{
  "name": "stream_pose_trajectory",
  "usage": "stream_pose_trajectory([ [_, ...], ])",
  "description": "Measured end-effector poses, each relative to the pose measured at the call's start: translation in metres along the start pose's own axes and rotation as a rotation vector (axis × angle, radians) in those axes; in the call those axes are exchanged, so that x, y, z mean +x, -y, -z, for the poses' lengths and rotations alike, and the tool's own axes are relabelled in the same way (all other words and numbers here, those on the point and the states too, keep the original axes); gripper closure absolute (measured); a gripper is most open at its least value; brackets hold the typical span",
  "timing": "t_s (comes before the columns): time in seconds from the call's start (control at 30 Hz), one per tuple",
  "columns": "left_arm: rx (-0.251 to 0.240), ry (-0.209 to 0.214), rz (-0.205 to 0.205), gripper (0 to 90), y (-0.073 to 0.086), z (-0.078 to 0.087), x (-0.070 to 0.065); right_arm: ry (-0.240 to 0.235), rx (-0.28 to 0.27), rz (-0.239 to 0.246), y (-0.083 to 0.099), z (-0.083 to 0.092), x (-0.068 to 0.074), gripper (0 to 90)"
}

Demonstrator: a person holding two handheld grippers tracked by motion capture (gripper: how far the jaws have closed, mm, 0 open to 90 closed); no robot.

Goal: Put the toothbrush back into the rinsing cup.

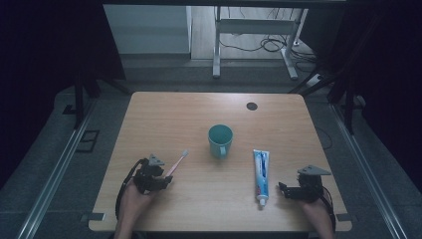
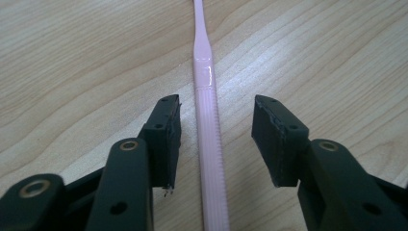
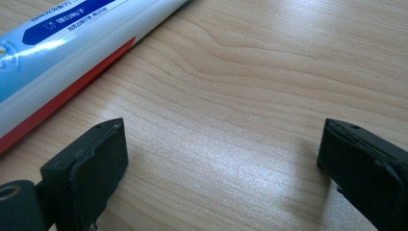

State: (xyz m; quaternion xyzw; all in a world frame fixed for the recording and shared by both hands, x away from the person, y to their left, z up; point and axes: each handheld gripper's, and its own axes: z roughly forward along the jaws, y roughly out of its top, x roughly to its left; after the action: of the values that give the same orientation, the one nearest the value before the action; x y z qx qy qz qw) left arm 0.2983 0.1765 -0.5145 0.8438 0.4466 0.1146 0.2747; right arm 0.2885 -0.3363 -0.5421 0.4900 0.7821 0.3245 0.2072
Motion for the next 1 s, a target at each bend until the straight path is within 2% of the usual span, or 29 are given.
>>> stream_pose_trajectory([
  [0.27,0.058,0.015,-0.003,51.0,-0.009,-0.006,0.004,0.001,0.001,-0.003,0.000,0.000,0.000,3.7],
  [0.3,0.082,0.017,-0.009,51.0,-0.013,-0.007,0.005,0.001,0.002,-0.003,0.000,0.000,0.000,3.7],
  [0.57,0.159,0.013,-0.034,51.0,-0.026,-0.010,0.006,0.001,0.002,-0.003,0.000,0.000,0.000,3.7],
  [0.63,0.187,0.015,-0.053,51.4,-0.030,-0.011,0.006,0.001,0.002,-0.004,0.000,0.000,0.000,3.7],
  [0.67,0.218,0.021,-0.070,51.6,-0.035,-0.013,0.006,0.000,0.002,-0.003,0.000,0.000,0.000,3.7],
  [1.0,0.357,0.022,-0.117,53.1,-0.057,-0.022,0.007,0.001,0.002,-0.003,0.000,0.000,0.000,3.7],
])
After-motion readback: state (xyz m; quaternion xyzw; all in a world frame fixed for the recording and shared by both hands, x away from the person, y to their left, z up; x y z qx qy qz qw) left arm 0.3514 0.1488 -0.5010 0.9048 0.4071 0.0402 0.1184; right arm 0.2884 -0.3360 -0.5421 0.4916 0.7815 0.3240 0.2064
